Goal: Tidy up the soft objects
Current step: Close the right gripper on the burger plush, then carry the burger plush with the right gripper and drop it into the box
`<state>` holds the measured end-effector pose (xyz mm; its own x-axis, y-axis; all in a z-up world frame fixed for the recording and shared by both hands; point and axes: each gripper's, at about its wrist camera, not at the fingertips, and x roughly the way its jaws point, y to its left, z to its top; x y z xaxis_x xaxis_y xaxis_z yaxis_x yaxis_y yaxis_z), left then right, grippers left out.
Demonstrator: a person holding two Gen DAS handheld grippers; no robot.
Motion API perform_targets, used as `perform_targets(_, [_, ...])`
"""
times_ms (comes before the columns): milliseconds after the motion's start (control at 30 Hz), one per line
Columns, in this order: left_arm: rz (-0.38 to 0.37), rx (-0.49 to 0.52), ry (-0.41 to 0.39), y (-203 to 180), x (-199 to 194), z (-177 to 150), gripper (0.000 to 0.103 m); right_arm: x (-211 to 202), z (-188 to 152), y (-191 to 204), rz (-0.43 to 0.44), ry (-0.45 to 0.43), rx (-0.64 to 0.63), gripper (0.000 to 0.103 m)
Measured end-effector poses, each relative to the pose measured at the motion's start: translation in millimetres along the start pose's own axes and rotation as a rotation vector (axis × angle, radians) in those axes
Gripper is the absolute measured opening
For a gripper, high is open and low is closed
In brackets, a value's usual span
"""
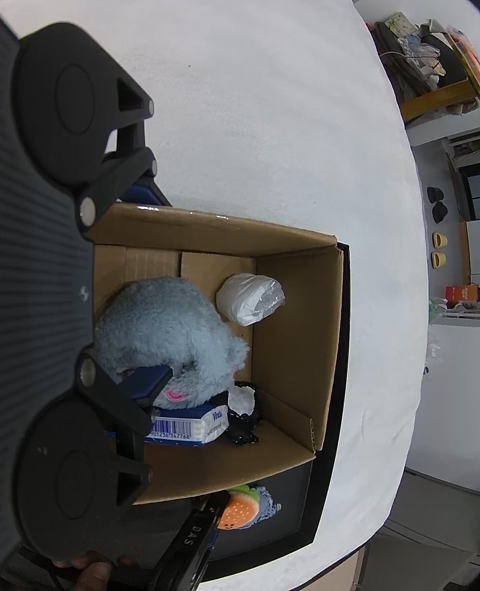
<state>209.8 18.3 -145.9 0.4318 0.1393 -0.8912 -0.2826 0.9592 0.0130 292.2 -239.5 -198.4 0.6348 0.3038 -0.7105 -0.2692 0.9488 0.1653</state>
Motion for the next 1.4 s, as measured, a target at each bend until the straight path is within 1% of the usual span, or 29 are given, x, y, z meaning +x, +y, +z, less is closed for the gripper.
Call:
perform_targets(200, [-0.018, -0.004, -0.006, 0.9, -0.6, -0.8, 0.085, -9.5, -0.4, -4.5, -0.014, -0.007, 0.003, 0.028])
perform_targets(400, [-0.045, -0.018, -0.014, 6.6, -4.2, -1.5, 0.085, -23.4, 4.6, 0.7, -0.023, -0.017, -0.007, 0.028])
perform_targets(633, [-0.078, -0.037, -0.026, 18.2, -12.9, -7.1, 0.085, -44.3, 12.6, 10.0, -0.01, -0.046, -0.016, 0.028])
perform_targets(933, [-0.104, -0.031, -0.054, 36.6, -28.4, -17.2, 0.084, -73.0, 24.5, 34.3, 0.032, -0.086, -0.042, 0.029])
perform_targets(967, [-0.11, -0.033, -0.053, 39.2, -29.0, -18.0, 0.082, -75.9, 24.4, 38.1, 0.037, -0.088, -0.047, 0.029])
perform_targets(1100, [-0.135, -0.045, -0.052, 49.8, -32.0, -24.5, 0.08, -82.7, 24.2, 52.6, 0.053, -0.088, -0.072, 0.029])
perform_targets(1233, [-0.158, -0.042, -0.056, 56.0, -35.3, -30.1, 0.072, -87.6, 22.8, 67.0, 0.066, -0.087, -0.089, 0.029])
perform_targets(1400, [-0.186, -0.051, -0.049, 65.2, -35.4, -36.8, 0.058, -94.9, 22.9, 87.0, 0.087, -0.09, -0.113, 0.029])
